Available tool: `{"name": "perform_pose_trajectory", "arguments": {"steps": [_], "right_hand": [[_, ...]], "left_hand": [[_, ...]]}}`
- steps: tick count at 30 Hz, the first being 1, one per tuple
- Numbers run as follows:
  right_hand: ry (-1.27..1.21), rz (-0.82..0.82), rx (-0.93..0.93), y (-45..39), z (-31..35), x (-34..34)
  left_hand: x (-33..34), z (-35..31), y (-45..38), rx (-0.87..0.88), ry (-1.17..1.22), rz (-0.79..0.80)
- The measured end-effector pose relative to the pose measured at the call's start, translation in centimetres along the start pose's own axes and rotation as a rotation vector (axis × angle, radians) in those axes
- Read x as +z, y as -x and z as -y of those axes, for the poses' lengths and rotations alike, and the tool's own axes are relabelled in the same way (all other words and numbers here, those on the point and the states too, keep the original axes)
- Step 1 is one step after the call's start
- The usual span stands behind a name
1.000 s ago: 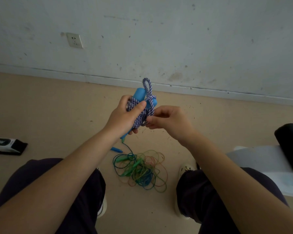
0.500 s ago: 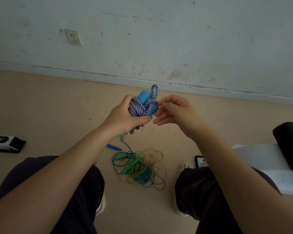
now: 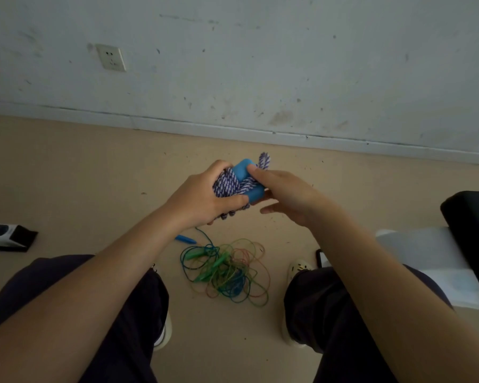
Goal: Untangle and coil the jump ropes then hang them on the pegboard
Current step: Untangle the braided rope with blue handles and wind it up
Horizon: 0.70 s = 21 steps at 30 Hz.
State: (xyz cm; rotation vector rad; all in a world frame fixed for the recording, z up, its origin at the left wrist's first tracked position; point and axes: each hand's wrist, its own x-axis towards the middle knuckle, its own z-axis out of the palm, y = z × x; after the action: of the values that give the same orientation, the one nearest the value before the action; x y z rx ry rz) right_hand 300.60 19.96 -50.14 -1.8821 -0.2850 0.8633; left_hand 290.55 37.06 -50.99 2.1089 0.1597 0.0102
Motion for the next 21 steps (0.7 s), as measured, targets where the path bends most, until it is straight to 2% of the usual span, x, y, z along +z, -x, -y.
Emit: {"name": "perform_pose_trajectory", "arguments": {"steps": [5,8,11,14,18,21], "right_hand": [[0.038,-0.235,-0.162,-0.4,0.0,-0.2],[0.014,-0.278,-0.198,-0.3,-0.1,-0.1],[-0.059,-0.334,-0.321,-0.1,0.2,0.3],[-0.039,-0.286,-0.416,0.1,0.7,0.5],[0.103,-0.167,-0.394,0.3,0.8,0.1],[0.115,-0.198,-0.403,0.4,1.1,0.0]], "left_hand": [[0.0,0.2,-0.1,-0.04,0.016,-0.015],[0.1,0.3,-0.2,-0.061,0.015,-0.014],[0.1,0.5,-0.4,-0.119,-0.012,-0.03],[0.0,0.6,-0.5,-0.154,-0.032,-0.037],[0.1,0.5,-0.1,-0.108,0.01,-0.013],[0.1,0.4,0.1,-0.116,0.035,-0.022]]}}
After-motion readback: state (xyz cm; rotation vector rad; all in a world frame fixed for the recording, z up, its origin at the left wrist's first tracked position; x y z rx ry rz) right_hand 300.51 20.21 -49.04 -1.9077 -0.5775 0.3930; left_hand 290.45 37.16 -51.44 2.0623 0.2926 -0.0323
